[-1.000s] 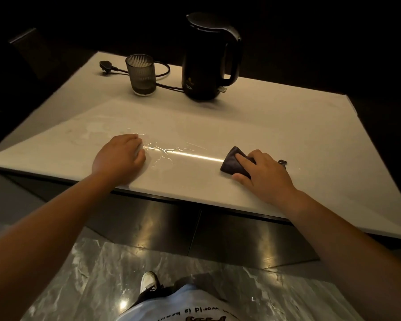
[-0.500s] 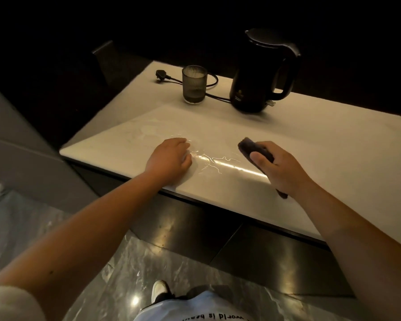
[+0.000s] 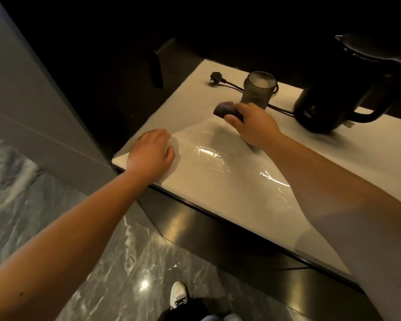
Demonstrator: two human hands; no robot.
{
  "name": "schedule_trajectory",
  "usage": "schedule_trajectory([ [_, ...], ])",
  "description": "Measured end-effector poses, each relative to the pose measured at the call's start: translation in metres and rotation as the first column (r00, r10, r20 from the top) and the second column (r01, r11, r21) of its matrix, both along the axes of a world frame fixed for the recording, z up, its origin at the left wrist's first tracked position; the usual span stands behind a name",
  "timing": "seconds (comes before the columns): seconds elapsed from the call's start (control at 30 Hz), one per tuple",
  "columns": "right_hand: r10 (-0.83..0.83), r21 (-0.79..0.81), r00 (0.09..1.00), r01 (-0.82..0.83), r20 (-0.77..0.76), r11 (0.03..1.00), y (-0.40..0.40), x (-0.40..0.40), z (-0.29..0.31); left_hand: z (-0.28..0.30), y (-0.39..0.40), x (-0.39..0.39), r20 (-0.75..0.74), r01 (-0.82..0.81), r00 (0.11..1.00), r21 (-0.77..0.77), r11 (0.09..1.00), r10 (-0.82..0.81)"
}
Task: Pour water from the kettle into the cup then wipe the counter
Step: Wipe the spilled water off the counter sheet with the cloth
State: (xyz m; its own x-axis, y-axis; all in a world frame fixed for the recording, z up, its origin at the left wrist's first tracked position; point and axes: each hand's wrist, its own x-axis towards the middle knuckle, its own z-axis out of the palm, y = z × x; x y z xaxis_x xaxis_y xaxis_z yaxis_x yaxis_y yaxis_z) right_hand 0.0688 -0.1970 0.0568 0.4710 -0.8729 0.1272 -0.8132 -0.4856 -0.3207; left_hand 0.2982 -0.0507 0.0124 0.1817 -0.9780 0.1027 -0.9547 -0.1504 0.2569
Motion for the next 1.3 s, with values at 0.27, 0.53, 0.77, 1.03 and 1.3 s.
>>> schedule_trajectory([
  [0.27,0.022,-0.044,0.988,-0.029,-0.153,0.999,-0.047,0.075,-0.016,-0.01,-0.012,0.034,0.057,0.018,0.998,0.041,0.999,-0.02],
  [0.53,0.015,0.011,0.97,-0.012,-0.244,1.0,-0.082,0.102,-0.028,-0.016,-0.015,0.042,0.027,0.036,0.999,0.08,0.996,-0.038],
  [0.77,0.129,0.105,0.949,-0.103,-0.286,0.989,-0.086,0.102,-0.034,-0.015,-0.014,0.041,0.013,0.042,0.999,0.081,0.996,-0.044],
  [1.03,0.33,0.127,0.909,-0.307,-0.254,0.943,-0.012,0.088,-0.03,-0.012,-0.013,0.04,0.013,0.055,0.998,0.062,0.997,-0.056],
  [1.3,0.407,0.143,0.874,-0.381,-0.266,0.913,0.06,0.066,-0.035,-0.011,-0.014,0.04,-0.002,0.071,0.997,0.029,0.997,-0.071],
])
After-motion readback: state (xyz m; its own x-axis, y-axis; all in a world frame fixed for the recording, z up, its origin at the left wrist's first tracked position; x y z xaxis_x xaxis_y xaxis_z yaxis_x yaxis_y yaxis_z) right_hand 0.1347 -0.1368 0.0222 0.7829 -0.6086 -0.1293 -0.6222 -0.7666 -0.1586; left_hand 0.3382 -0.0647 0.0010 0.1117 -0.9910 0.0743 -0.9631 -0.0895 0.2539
